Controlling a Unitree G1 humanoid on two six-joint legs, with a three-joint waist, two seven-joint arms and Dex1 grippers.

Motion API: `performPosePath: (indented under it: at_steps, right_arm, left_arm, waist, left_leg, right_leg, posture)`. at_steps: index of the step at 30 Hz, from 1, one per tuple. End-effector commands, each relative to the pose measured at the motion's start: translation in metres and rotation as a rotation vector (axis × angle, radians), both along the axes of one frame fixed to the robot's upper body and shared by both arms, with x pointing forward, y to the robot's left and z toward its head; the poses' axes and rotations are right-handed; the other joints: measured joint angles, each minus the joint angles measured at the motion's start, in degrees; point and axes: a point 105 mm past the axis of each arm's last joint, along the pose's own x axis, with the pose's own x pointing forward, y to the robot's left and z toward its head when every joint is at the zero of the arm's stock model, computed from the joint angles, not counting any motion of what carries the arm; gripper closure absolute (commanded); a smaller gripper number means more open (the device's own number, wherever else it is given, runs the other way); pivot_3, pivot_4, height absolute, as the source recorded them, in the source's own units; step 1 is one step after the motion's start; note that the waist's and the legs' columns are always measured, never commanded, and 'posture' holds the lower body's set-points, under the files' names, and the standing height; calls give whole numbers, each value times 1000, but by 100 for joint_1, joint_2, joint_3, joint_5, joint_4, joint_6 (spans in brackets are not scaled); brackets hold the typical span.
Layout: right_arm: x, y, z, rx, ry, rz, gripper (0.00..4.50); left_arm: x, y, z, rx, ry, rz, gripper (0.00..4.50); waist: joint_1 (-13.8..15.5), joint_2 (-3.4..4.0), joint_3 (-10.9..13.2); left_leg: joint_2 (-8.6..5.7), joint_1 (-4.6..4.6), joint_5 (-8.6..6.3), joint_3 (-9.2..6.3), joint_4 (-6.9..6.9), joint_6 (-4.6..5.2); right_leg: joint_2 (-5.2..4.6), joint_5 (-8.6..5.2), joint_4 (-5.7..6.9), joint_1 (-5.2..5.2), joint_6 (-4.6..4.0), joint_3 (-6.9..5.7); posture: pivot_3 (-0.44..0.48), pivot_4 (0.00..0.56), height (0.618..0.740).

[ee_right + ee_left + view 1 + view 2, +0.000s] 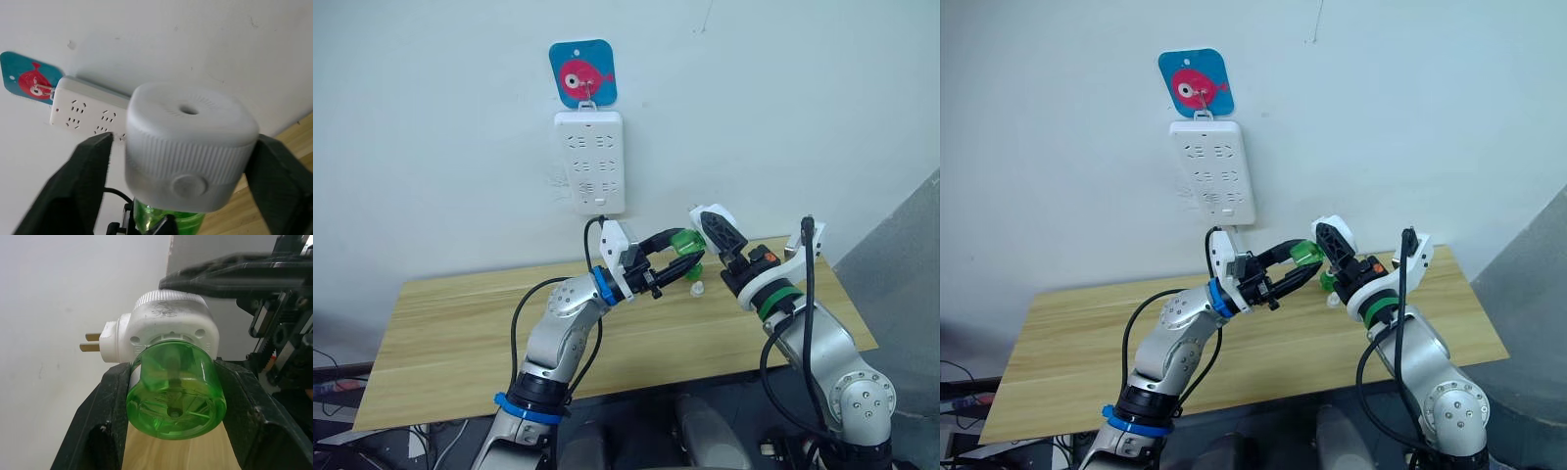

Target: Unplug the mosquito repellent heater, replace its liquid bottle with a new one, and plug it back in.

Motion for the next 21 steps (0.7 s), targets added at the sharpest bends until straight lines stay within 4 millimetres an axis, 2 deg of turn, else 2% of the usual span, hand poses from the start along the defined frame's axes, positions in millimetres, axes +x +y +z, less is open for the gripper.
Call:
performPosePath:
  at_steps: [1, 10, 15, 17, 21]
  right_arm:
    - [-3, 2, 14, 42, -57, 13, 1540]
    - [-3, 4, 13, 52, -51, 25, 1535]
    - [-5, -2, 13, 30, -70, 8, 1535]
    - [-9, -4, 12, -35, -95, 19, 1535]
    - [-16, -6, 14, -244, -189, 74, 1535]
  left_arm:
    - [-11, -6, 11, -10, -54, -45, 2248]
    - [-9, -1, 3, 68, -91, 0, 2248]
    - [-4, 16, -6, 121, -43, 48, 602]
    - [-2, 27, -10, 151, -17, 82, 43]
    - [-1, 61, -5, 155, 2, 188, 0]
  waist:
    - [0, 0, 0]
    - [1, 0, 0]
    - [1, 2, -1]
    - [2, 2, -1]
    - [8, 2, -1]
  left_leg:
    - [0, 1, 0, -2, 0, 0]
    - [0, 0, 0, -9, 0, 0]
    - [0, 1, 0, -9, -1, 0]
    - [1, 0, 0, -13, -1, 0]
    - [1, -4, 0, -8, -2, 0]
  right_leg:
    - [0, 0, 0, 0, 0, 1]
    - [0, 0, 0, 0, 0, 0]
    - [0, 0, 1, 0, 0, 0]
    - [0, 0, 1, -1, 0, -2]
    - [-3, 0, 1, -7, 0, 0]
  posture:
    - [-233, 153, 733]
    - [-228, 150, 733]
    - [-217, 143, 733]
    - [-215, 143, 733]
    - [-206, 148, 733]
